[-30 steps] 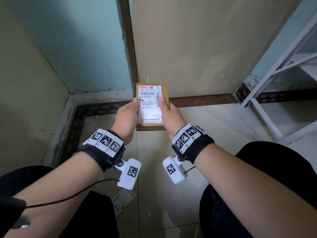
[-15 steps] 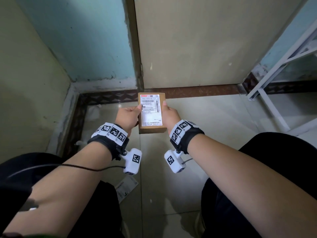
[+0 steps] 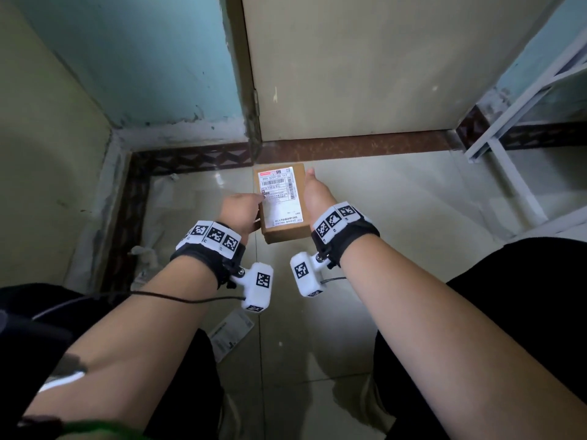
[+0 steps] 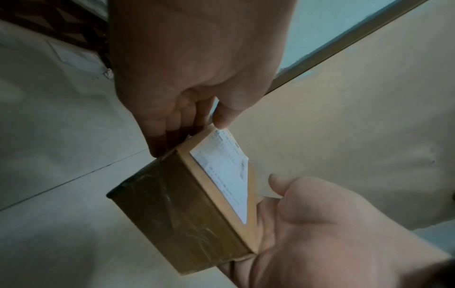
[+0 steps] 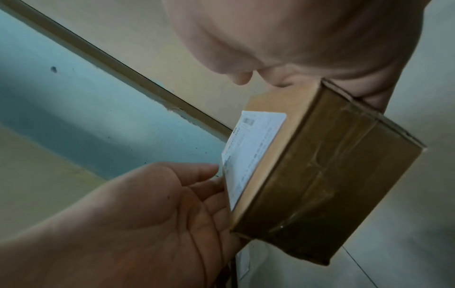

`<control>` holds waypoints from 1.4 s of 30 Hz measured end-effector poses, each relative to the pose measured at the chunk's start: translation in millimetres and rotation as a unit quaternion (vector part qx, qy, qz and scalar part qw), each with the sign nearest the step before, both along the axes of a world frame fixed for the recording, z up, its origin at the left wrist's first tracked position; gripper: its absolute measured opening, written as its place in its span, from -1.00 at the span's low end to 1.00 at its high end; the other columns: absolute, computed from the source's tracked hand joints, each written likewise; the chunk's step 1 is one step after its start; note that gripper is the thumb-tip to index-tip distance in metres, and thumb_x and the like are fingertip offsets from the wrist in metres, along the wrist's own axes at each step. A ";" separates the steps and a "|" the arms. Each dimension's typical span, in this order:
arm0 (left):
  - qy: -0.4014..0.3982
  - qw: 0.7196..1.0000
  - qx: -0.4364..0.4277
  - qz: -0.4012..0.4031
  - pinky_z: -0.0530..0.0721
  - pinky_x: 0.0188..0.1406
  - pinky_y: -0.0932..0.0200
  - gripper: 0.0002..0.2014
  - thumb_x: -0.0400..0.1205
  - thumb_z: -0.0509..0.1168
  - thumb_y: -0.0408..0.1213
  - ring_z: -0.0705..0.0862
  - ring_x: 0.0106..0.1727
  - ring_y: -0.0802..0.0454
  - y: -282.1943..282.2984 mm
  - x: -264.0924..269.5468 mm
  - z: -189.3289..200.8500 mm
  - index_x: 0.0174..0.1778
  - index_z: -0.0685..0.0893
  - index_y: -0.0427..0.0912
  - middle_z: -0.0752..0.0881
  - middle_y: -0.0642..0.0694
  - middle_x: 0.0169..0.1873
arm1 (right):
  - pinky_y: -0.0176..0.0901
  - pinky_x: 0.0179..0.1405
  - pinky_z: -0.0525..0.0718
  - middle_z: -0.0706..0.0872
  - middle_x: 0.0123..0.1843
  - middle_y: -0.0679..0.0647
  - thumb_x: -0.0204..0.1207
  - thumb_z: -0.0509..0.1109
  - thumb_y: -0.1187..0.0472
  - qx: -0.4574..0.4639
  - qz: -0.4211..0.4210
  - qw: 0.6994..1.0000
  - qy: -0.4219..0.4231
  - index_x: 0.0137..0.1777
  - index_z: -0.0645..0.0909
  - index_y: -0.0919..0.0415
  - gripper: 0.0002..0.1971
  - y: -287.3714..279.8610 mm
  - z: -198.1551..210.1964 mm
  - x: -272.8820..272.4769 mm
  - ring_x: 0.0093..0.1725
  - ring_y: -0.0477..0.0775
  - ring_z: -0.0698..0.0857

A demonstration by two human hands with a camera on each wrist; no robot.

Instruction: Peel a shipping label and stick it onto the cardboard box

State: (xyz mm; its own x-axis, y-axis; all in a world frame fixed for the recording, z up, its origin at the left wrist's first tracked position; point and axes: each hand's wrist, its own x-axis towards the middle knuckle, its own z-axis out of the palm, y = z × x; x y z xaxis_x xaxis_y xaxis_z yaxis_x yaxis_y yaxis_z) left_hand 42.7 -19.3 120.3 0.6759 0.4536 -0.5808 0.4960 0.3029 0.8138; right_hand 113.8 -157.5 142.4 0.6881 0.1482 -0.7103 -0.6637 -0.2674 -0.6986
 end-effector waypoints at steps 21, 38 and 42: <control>0.093 0.993 0.016 -0.073 0.77 0.39 -0.53 -0.77 0.80 0.38 -0.31 0.89 0.22 -0.45 11.9 -3.1 -162.9 -0.02 0.94 -0.27 0.92 -0.38 0.07 | -0.13 -0.02 0.57 0.80 0.40 0.27 0.89 0.10 0.21 -0.257 0.261 0.929 -0.047 0.40 0.70 0.37 -0.62 1.2 -179.6 2.0 0.06 0.18 0.67; 0.157 0.987 0.043 -0.007 0.85 0.39 -0.23 -0.72 0.77 0.47 -0.45 0.88 0.26 -0.29 -11.5 -11.6 -224.6 0.41 0.84 -0.31 0.88 -0.17 0.06 | -0.12 -0.03 0.75 0.96 -0.01 0.14 0.75 0.35 0.06 -0.119 0.107 0.987 -0.005 0.10 0.89 0.18 -0.70 -27.4 -231.4 -10.0 0.06 0.24 0.92; 0.161 0.987 0.024 0.016 0.85 0.39 -0.22 -0.69 0.74 0.52 -0.39 0.89 0.22 -0.29 -12.1 -12.5 -234.7 0.42 0.85 -0.24 0.92 -0.24 0.21 | -0.06 0.00 0.82 0.95 -0.04 0.12 0.75 0.31 0.07 -0.117 0.073 0.990 0.006 0.07 0.89 0.13 -0.69 -22.6 -241.4 -14.6 0.01 0.26 0.92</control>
